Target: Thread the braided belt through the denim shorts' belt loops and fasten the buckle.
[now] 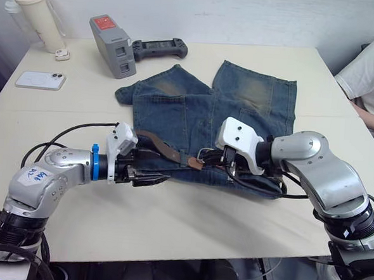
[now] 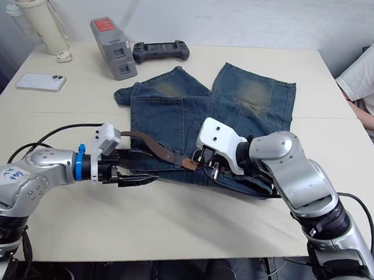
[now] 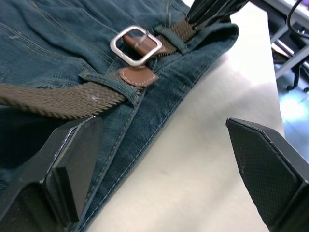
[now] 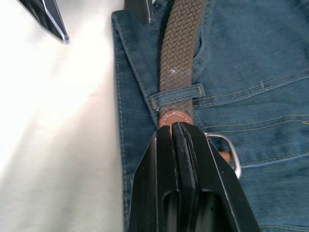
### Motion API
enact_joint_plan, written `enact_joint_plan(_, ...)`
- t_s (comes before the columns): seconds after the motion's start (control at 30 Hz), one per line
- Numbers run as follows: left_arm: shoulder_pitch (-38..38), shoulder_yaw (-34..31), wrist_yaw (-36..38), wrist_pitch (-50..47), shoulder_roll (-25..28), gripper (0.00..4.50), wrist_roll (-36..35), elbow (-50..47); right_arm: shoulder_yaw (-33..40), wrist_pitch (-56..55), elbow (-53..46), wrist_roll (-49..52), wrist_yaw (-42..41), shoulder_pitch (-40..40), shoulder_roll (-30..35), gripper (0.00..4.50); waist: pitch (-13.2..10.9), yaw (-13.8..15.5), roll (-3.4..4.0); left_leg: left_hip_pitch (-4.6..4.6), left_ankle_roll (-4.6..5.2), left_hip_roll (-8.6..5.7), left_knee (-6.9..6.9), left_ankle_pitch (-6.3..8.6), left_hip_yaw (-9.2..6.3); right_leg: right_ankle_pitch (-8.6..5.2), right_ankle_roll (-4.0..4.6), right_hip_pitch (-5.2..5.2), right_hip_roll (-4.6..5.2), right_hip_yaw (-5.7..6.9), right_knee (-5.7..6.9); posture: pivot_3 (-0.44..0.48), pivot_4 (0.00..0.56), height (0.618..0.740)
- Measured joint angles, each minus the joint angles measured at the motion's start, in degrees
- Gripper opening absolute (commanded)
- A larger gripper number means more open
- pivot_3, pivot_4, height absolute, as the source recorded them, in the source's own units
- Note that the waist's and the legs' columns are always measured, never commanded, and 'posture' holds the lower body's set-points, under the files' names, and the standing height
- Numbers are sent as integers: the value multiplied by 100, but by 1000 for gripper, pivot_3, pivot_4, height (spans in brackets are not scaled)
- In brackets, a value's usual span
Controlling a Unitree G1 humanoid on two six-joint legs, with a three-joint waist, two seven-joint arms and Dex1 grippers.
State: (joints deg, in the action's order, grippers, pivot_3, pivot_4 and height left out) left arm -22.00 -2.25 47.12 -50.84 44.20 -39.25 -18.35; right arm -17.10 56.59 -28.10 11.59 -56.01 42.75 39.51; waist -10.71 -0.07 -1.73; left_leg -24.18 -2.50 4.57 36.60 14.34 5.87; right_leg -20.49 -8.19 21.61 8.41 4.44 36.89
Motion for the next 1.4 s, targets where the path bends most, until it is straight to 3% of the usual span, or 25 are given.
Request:
enact_joint_plan(0.07,-48,-8,82,-50,102,4500,-7,20,-60,-427,15,-122,131,-146,11,933,1,1,-1,0,0,0,0,0,0,0,0,-1,0,0,-2,0,150,740)
enact_joint_plan(0.23,-132,28,189,-52,151,4500,12,42,-944,-1861,478,-1028,440,-551,87,3344,1,-2,-1,0,0,0,2,0,2,0,0,0,0,0,-1,0,150,740)
enact_joint_plan(0.57,-133,60,194,-42,151,4500,110,41,-1189,-2603,861,-1487,446,-732,-123,3344,1,-1,-1,0,0,0,5,0,1,0,0,-1,0,0,1,0,150,740)
enact_joint_plan(0.67,-133,60,190,-39,152,4500,127,41,-1190,-2620,876,-1533,426,-727,-230,2502,1,-4,-1,0,0,0,4,0,1,0,0,-1,0,0,1,0,150,740)
enact_joint_plan(0.77,-133,60,190,-39,151,4500,135,42,-1191,-2642,891,-1646,419,-716,-252,1061,1,-1,-1,0,0,0,4,0,1,0,0,-1,0,0,1,0,150,740)
enact_joint_plan(1.4,-135,60,167,-35,131,4500,141,43,-1191,-2945,1315,-2225,346,-697,-417,1061,1,-1,-1,0,0,0,5,0,1,0,0,-1,0,0,1,0,150,740)
